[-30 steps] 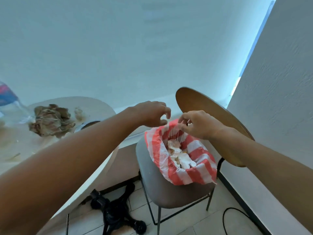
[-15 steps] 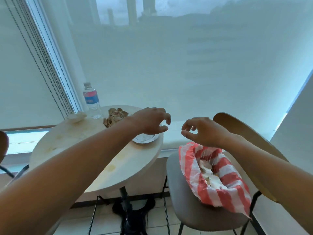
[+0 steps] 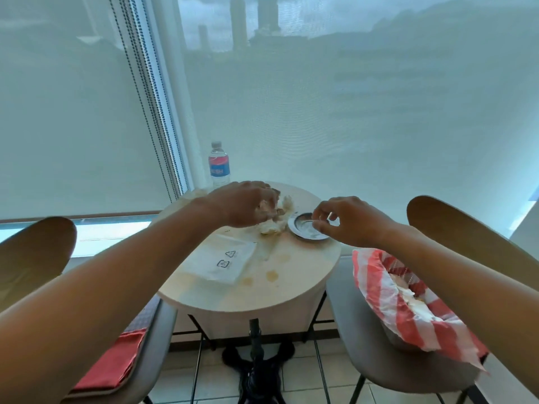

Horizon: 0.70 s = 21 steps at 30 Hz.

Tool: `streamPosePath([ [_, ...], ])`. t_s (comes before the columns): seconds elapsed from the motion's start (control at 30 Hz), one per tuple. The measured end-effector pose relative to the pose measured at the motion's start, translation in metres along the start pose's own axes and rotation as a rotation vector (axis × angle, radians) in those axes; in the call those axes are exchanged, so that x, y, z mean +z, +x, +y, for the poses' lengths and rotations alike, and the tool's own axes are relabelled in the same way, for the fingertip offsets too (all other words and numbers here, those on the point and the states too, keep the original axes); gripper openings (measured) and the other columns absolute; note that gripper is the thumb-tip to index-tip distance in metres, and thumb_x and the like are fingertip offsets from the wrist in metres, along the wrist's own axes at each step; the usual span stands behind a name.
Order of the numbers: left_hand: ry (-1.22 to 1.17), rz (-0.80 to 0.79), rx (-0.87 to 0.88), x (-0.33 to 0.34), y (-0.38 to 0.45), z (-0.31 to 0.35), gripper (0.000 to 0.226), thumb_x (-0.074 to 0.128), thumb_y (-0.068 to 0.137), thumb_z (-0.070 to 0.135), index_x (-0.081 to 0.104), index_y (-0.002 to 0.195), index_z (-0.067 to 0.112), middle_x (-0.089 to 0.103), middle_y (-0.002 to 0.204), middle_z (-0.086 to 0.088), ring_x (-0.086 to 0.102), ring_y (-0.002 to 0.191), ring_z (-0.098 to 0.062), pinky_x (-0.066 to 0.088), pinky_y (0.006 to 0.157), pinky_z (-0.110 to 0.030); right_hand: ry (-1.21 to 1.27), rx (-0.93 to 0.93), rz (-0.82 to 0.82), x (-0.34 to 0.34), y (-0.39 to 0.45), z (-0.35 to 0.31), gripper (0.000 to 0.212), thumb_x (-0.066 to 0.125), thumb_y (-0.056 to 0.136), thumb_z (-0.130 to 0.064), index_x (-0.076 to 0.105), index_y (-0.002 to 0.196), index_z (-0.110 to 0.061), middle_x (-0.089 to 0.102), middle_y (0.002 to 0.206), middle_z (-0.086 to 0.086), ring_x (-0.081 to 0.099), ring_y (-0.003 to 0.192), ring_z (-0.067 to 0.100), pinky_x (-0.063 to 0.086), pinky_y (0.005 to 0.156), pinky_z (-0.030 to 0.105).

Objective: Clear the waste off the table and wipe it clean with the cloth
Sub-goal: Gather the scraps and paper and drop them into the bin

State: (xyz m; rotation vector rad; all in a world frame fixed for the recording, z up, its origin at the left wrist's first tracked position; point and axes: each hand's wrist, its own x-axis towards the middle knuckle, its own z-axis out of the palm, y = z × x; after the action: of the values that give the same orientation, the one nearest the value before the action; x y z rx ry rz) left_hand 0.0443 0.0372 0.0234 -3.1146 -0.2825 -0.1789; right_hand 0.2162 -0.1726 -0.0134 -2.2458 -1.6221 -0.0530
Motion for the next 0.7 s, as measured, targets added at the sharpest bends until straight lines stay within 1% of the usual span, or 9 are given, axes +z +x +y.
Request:
streamPosePath([
  [0.03,0.002,0.003,0.001,0.001,-0.008,-0.009,0.026,0.061,0.094,0.043,0.064,0.116,0.030,0.059,0.120,0.006,0.061,0.106,-0.018,0.046,0.085,-0.031,-0.001,-0.003,0.000,0.004,0.004,-0.009,0.017,0.062,0.091,-0.046,0.068,0.100,-0.033,0.066,0.095,-0.013,0.063,0.088,0.010,0.054,0.082,0.040],
  [0.13,0.010,-0.009,-0.011,0.005,-0.025,-0.031,0.026,0.061,0.093,0.043,0.064,0.116,0.032,0.059,0.122,0.007,0.060,0.109,-0.017,0.049,0.091,-0.035,-0.012,-0.003,-0.016,0.013,0.015,-0.029,0.020,0.060,0.089,-0.048,0.068,0.101,-0.033,0.064,0.094,-0.015,0.061,0.088,0.007,0.054,0.083,0.039],
  [0.27,0.035,-0.042,-0.020,0.015,-0.042,-0.055,0.028,0.059,0.094,0.047,0.062,0.119,0.034,0.058,0.127,0.007,0.058,0.111,-0.015,0.046,0.093,-0.032,0.001,-0.030,-0.011,0.026,0.028,-0.048,0.041,0.049,0.079,-0.064,0.067,0.102,-0.034,0.064,0.095,-0.014,0.064,0.087,0.010,0.056,0.081,0.040],
  [0.3,0.034,-0.054,-0.028,0.017,-0.046,-0.060,0.028,0.058,0.095,0.048,0.061,0.119,0.035,0.057,0.128,0.008,0.057,0.113,-0.015,0.045,0.094,-0.032,-0.001,-0.035,-0.018,0.029,0.031,-0.051,0.039,0.051,0.081,-0.063,0.067,0.102,-0.035,0.063,0.095,-0.014,0.064,0.086,0.010,0.056,0.080,0.040],
  [0.37,0.039,-0.070,-0.046,0.022,-0.052,-0.068,0.028,0.057,0.095,0.050,0.060,0.119,0.037,0.057,0.129,0.009,0.057,0.115,-0.015,0.045,0.096,-0.034,-0.014,-0.052,-0.027,0.034,0.035,-0.055,0.026,0.060,0.087,-0.054,0.067,0.103,-0.035,0.061,0.094,-0.016,0.063,0.085,0.010,0.056,0.080,0.040],
  [0.43,0.041,-0.065,-0.063,0.025,-0.056,-0.074,0.026,0.056,0.094,0.051,0.061,0.117,0.038,0.058,0.128,0.010,0.058,0.115,-0.014,0.044,0.098,-0.035,-0.017,-0.064,-0.035,0.038,0.041,-0.055,0.021,0.062,0.089,-0.049,0.067,0.104,-0.036,0.061,0.096,-0.016,0.062,0.086,0.009,0.056,0.080,0.039],
  [0.5,0.026,-0.054,-0.079,0.028,-0.060,-0.077,0.025,0.057,0.094,0.050,0.062,0.116,0.037,0.059,0.127,0.010,0.057,0.115,-0.014,0.037,0.104,-0.033,-0.016,-0.067,-0.050,0.039,0.048,-0.053,0.019,0.064,0.090,-0.047,0.068,0.104,-0.035,0.062,0.098,-0.014,0.062,0.087,0.010,0.056,0.080,0.040],
  [0.57,0.017,-0.046,-0.096,0.032,-0.064,-0.078,0.026,0.057,0.095,0.050,0.064,0.115,0.036,0.059,0.126,0.010,0.057,0.115,-0.014,0.032,0.106,-0.032,0.000,-0.086,-0.060,0.041,0.055,-0.051,0.017,0.065,0.090,-0.046,0.067,0.102,-0.035,0.062,0.098,-0.013,0.062,0.087,0.010,0.056,0.080,0.040],
  [0.7,-0.063,-0.094,-0.149,0.041,-0.073,-0.076,0.027,0.058,0.094,0.052,0.063,0.115,0.037,0.058,0.128,0.012,0.058,0.113,-0.012,0.041,0.099,-0.030,0.036,-0.186,-0.085,0.049,0.068,-0.050,0.016,0.067,0.089,-0.045,0.068,0.102,-0.035,0.062,0.098,-0.012,0.062,0.089,0.010,0.055,0.081,0.041],
])
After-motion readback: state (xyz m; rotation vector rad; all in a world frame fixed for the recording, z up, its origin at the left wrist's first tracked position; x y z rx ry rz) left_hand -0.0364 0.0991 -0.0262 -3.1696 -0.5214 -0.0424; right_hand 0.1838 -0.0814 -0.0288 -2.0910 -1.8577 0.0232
